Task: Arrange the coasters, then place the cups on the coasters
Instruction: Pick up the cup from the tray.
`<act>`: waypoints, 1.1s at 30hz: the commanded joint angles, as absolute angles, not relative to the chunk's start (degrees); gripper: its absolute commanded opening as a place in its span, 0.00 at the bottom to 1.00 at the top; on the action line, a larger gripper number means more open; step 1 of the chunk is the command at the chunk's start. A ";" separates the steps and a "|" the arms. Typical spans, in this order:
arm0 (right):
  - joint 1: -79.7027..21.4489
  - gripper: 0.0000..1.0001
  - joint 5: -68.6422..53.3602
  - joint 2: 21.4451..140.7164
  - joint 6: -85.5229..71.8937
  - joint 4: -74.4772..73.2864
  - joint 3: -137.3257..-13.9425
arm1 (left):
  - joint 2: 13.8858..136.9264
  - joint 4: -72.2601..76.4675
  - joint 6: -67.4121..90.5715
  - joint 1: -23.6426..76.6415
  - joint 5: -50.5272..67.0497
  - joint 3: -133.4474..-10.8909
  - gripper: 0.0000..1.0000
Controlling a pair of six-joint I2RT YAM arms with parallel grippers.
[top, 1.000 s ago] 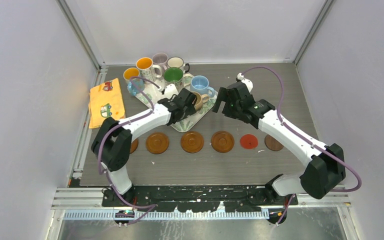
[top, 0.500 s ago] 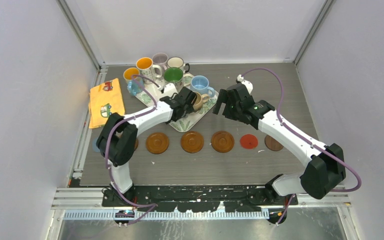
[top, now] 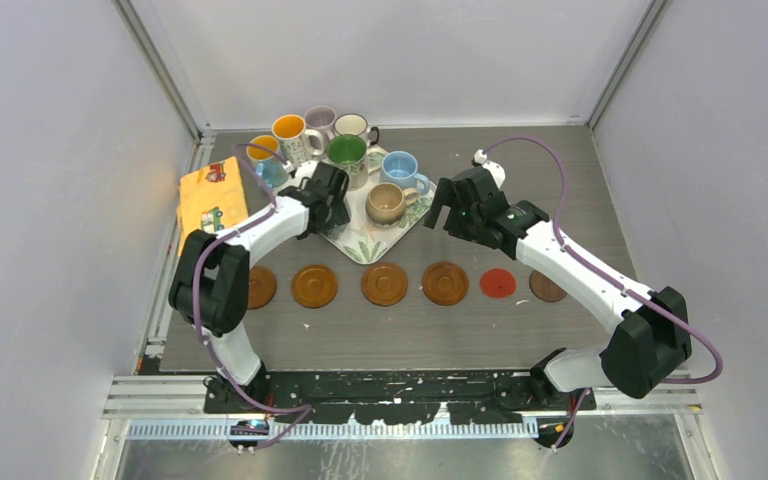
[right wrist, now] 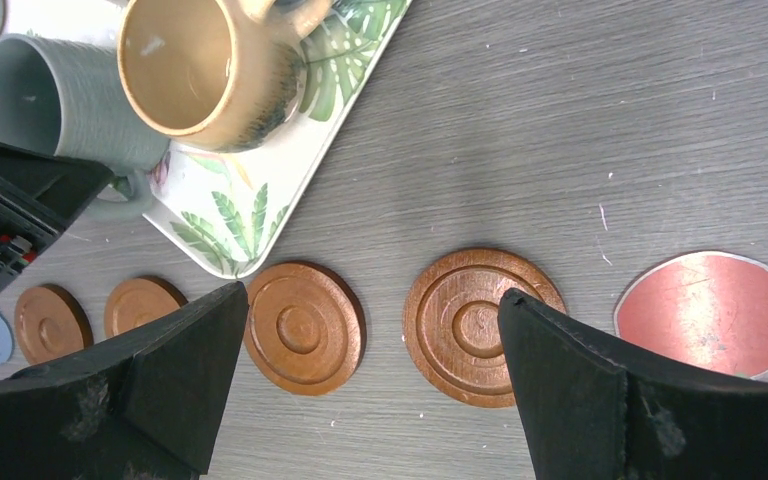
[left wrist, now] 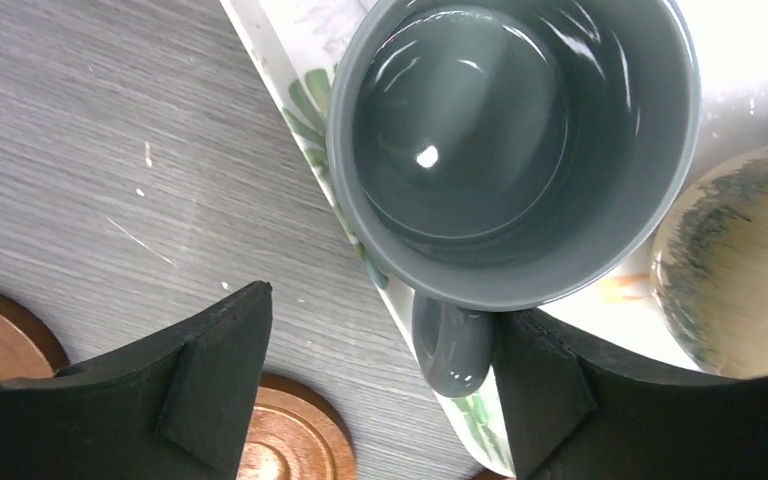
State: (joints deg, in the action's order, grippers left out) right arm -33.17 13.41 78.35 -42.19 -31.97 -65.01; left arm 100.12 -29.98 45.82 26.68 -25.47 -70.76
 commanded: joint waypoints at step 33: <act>-33.84 1.00 12.85 75.63 -40.47 -29.01 -65.05 | 105.39 -23.78 31.56 27.38 -22.15 -74.06 0.42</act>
